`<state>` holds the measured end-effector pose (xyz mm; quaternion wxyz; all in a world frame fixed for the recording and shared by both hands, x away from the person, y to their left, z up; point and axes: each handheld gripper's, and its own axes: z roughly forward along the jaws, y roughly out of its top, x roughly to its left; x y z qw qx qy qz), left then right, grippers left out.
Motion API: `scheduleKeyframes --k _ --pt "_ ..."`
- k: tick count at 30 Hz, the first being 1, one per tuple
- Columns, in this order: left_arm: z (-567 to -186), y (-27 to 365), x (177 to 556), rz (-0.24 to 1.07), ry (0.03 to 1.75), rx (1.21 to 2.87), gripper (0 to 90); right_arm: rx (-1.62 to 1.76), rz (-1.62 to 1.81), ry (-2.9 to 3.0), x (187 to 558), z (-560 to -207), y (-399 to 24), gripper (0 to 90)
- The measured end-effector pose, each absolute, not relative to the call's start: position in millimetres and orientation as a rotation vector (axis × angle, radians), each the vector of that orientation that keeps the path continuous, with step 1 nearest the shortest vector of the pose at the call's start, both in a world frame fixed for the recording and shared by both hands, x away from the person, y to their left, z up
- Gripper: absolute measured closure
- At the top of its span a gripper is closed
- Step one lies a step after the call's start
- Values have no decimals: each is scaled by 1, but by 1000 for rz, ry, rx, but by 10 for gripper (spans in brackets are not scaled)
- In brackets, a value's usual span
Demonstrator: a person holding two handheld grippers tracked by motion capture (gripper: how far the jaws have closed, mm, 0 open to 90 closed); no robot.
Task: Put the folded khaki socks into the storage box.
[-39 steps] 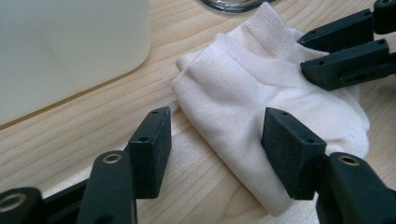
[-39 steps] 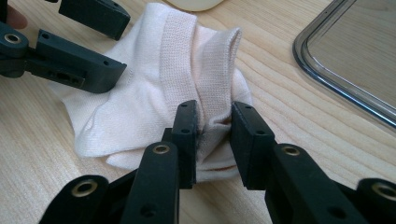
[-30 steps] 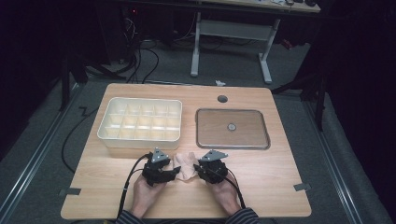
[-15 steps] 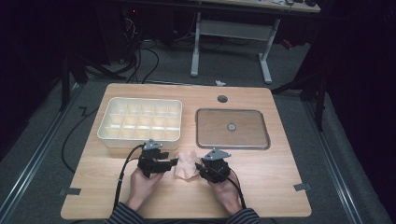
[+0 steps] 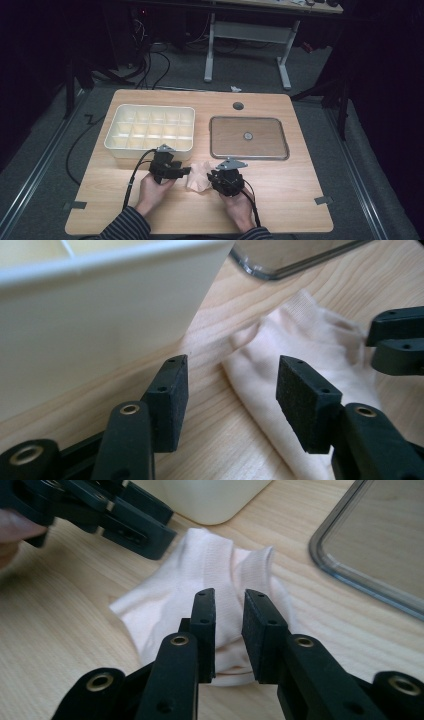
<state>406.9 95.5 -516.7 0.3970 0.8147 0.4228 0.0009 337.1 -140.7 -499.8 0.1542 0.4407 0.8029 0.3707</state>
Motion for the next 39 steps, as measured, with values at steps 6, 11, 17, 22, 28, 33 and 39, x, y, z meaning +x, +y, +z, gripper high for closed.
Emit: scheduleKeyframes --k 6,11,17,22,28,33,39 --pt "-514 91 404 12 1096 2048 469 1284 1073 2323 329 -506 -132 761" --pt "-511 89 402 53 1130 2009 453 1216 1074 2378 328 -505 -132 760" --pt "-505 85 398 74 1161 1954 439 1148 1027 2424 329 -505 -132 754" --pt "-506 84 397 77 1179 1959 434 1119 1043 2417 326 -508 -128 753" --pt "-508 87 401 61 1196 1978 446 1157 1054 2374 322 -513 -121 764" --pt "-515 81 403 44 1208 1981 455 1151 1042 2394 325 -517 -123 780" --pt "-519 77 404 19 1205 1961 497 1112 1016 2417 326 -519 -123 801"
